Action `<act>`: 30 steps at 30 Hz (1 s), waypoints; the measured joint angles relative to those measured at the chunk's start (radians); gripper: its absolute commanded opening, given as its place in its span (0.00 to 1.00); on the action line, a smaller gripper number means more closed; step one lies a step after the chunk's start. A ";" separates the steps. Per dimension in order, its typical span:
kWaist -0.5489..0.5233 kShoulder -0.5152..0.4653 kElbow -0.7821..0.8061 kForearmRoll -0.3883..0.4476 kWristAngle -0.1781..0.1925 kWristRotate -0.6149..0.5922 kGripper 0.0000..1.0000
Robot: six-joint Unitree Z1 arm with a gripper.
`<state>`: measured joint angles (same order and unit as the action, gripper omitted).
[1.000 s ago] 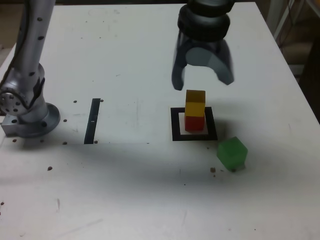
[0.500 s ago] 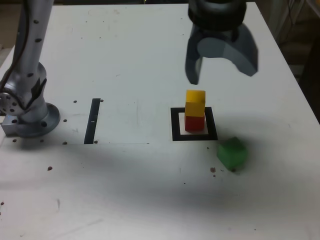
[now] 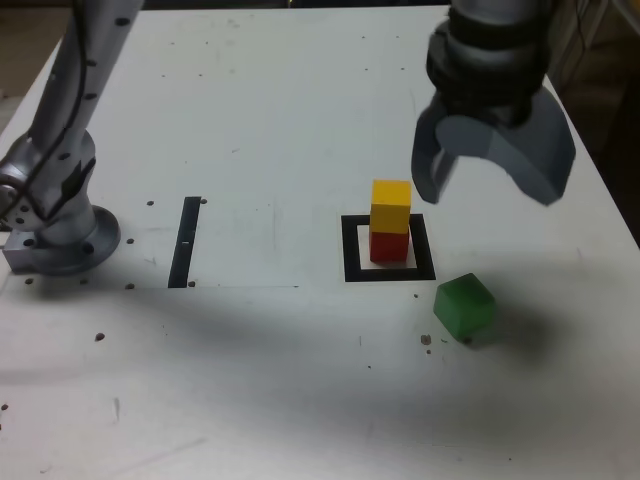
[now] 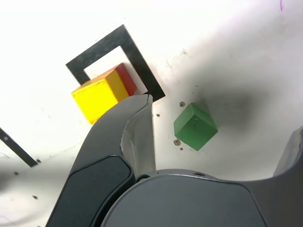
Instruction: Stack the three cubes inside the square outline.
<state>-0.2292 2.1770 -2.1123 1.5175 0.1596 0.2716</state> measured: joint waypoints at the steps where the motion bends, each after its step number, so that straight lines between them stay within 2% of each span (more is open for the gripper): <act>1: -0.002 0.003 -0.003 -0.001 0.002 0.032 0.99; 7: -0.017 0.013 -0.004 -0.010 0.004 0.213 0.99; 13: -0.025 0.021 0.007 -0.011 0.004 0.327 0.99; 20: -0.041 0.035 0.032 -0.024 0.006 0.378 0.98; 30: -0.052 0.081 0.072 -0.054 0.002 0.383 0.97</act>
<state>-0.2816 2.2581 -2.0407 1.4638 0.1611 0.6550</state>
